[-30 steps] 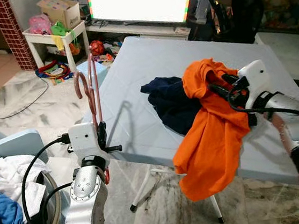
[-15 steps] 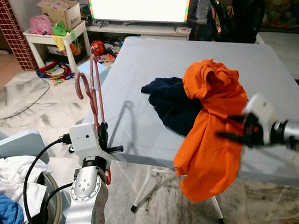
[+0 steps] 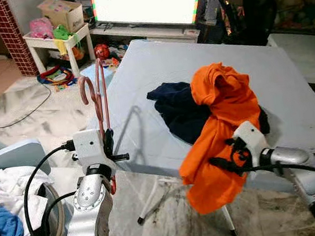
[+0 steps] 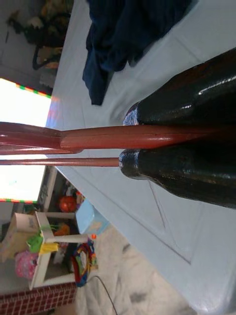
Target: Hang hanger
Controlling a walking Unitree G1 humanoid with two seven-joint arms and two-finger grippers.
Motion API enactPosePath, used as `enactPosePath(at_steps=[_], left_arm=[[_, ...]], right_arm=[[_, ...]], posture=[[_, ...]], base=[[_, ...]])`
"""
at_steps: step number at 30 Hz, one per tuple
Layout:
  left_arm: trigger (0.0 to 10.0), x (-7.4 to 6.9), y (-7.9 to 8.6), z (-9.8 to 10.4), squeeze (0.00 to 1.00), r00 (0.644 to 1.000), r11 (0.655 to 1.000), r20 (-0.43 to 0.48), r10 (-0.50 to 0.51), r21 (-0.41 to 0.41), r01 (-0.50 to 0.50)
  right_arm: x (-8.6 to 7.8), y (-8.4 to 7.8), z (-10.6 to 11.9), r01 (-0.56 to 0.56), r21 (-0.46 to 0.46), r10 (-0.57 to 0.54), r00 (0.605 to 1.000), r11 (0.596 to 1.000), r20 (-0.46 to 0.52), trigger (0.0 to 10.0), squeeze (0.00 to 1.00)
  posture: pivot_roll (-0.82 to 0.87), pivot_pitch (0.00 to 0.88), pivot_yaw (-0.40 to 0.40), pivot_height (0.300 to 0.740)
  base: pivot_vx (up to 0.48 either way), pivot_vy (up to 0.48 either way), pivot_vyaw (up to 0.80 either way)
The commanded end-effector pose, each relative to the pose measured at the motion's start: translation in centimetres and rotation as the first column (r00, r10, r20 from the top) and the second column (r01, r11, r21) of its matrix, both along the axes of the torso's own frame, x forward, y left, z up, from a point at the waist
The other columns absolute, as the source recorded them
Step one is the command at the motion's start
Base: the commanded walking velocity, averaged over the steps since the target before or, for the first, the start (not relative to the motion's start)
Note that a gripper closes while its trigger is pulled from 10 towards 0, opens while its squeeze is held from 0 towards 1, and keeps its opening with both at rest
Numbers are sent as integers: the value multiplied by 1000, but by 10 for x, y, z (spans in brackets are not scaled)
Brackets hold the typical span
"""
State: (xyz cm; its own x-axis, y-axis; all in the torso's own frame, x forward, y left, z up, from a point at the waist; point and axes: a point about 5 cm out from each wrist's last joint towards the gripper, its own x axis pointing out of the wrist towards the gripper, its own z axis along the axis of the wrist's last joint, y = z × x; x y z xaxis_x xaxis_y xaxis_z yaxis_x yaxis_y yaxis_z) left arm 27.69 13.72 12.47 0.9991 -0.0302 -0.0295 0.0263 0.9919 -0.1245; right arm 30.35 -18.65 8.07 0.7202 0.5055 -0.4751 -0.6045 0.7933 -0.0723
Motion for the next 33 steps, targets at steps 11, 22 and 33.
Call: enactPosePath(at_steps=[11,22,33], left_arm=[[10000,4,-4,5,0,1000,1000,16,-10,-1,10],[10000,1,-7,6,0,1000,1000,18,-2,-10,2],[10000,-5,-8,5,0,1000,1000,13,5,-14,-4]], right_arm=[[17,27,-17,289,27,-288,957,957,-8,0,0],[67,105,22,398,229,-403,915,888,-26,0,0],[110,116,134,446,620,-611,788,646,70,0,0]], posture=[[133,0,-63,740],[163,0,-81,740],[192,0,-100,740]], base=[[0,0,0],[0,0,0],[0,0,0]])
